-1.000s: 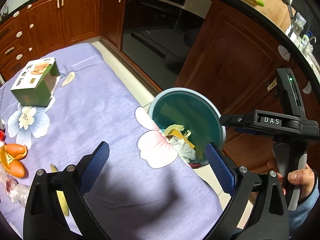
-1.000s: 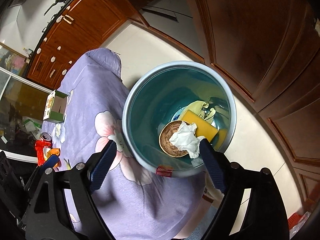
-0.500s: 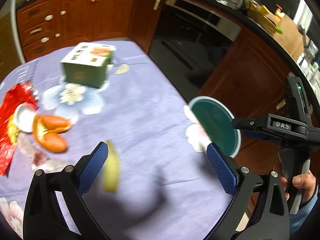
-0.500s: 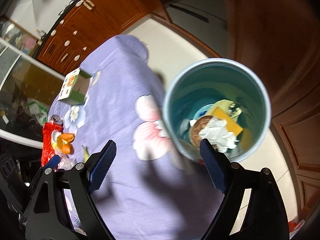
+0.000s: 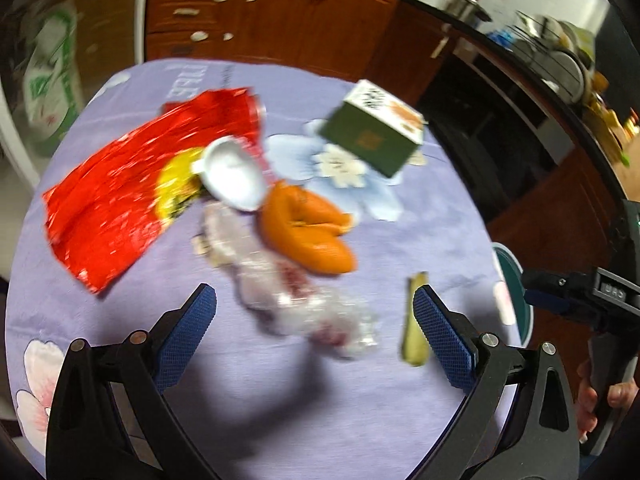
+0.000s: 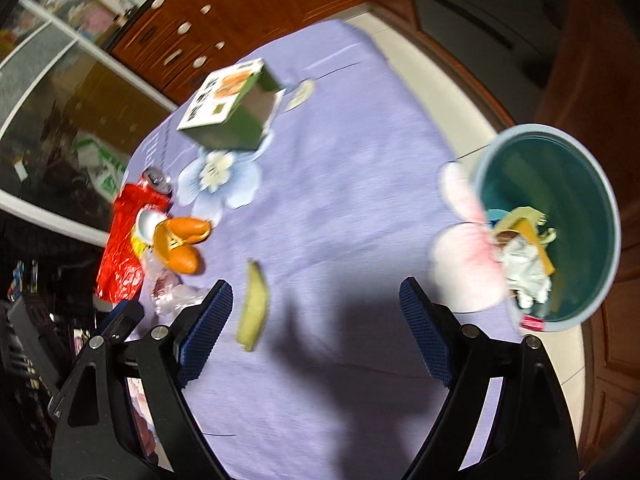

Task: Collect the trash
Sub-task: 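Move both tools back to the table toward the plastic bag and banana peel, then grasp the clear plastic bag with the left tool while the right tool grasps the banana peel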

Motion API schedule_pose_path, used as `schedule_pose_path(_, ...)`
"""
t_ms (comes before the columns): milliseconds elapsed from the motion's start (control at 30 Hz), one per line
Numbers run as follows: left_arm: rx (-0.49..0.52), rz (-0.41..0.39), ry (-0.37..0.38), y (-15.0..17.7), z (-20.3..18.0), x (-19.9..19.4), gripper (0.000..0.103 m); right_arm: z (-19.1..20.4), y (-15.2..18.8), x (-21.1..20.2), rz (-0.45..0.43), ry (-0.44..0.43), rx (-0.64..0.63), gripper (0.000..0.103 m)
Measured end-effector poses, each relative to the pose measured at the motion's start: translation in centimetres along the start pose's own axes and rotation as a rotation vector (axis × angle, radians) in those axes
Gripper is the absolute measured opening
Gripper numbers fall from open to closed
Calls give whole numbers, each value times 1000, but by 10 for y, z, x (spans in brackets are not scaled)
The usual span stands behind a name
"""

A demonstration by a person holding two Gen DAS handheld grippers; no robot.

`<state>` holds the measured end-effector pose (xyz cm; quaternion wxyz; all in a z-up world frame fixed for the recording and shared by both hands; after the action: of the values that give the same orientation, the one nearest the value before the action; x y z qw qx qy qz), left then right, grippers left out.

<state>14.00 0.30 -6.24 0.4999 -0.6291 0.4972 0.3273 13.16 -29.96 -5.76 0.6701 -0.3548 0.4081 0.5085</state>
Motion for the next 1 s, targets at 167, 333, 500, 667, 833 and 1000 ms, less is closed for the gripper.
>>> schedule_pose_path(167,-19,33,-17,1,16,13,99,25,-5,21,42,2,-27,82)
schedule_pose_path(333,8,44,-31,-1,12,23,99,35,-10,34,68,0,-34,81)
schedule_pose_path(500,-2,62,-25,-5,13,34,99,33,-14,39,83,4,-26,82)
schedule_pose_path(667,2,70,-26,-7,9,45,93,29,-18,42,94,6,-9,81)
schedule_pose_path(833,27,77,-8,-6,2,52,75,34,-21,45,100,9,-14,82)
schedule_pose_path(1000,32,69,9,-5,9,49,40,48,-24,52,110,18,-35,82)
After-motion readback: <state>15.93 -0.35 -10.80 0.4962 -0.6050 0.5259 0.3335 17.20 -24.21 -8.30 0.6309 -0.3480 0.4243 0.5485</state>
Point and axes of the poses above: each gripper's, at about its wrist camera, not at the fingertips, and x roughly the way its jaws point, z to its left, y to its underside, the point moved 1 cm from there along x, roughly the way its jaws point, and after that the axes turned 14 degrees about z, right-handed, at the moved point
